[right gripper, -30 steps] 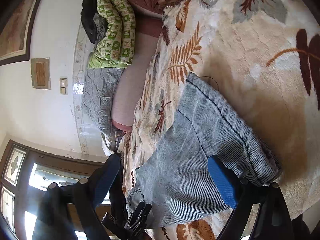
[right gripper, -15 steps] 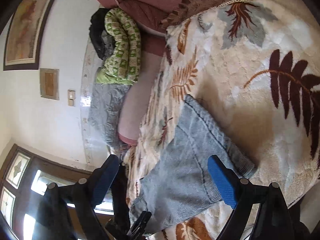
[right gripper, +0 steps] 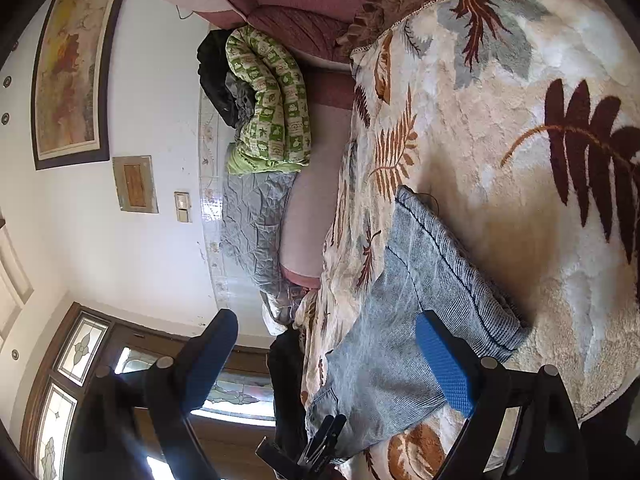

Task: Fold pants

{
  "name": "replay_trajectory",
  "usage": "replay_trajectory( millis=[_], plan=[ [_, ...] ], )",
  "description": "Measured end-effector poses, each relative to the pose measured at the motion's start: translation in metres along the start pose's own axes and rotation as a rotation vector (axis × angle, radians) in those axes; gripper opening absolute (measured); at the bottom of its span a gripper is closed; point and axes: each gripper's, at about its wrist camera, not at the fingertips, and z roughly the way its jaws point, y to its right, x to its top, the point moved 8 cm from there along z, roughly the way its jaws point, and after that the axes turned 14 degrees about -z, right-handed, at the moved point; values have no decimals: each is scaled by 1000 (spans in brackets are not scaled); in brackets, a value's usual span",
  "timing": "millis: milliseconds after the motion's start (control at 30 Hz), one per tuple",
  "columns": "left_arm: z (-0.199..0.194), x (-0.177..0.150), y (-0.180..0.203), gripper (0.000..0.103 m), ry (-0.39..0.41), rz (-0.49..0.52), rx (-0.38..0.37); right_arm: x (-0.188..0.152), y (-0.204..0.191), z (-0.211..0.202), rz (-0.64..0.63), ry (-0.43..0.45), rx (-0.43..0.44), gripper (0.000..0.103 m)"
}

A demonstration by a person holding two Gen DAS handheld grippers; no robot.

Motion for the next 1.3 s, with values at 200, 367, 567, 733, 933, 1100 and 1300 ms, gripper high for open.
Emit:
replay_trajectory(
  millis=[200, 367, 567, 733, 933, 1100, 1300],
  plan=[
    [-2, 2, -8, 80, -13, -58, -27, -4, -1, 7, -6, -15, -19, 92],
    [-7, 6, -13, 80, -24, -114, -69, -7, -1, 14, -6, -34, -44, 92],
    [-13, 12, -20, 80, -22, -182, -106, -13, -4, 22, -11, -55, -58, 92],
    [-15, 13, -22, 80, -22, -203, -120, -19, -9, 24, -26, -60, -60, 92],
    [-15, 12, -21, 80, -7, -173, -91, -21, -11, 25, -23, -65, -51, 92],
    [-12, 9, -19, 80, 1, -147, -64, -19, -11, 23, -23, -63, -34, 92],
    [-15, 11, -18, 80, 34, -127, -51, -17, -11, 20, -17, -57, -3, 92]
  ],
)
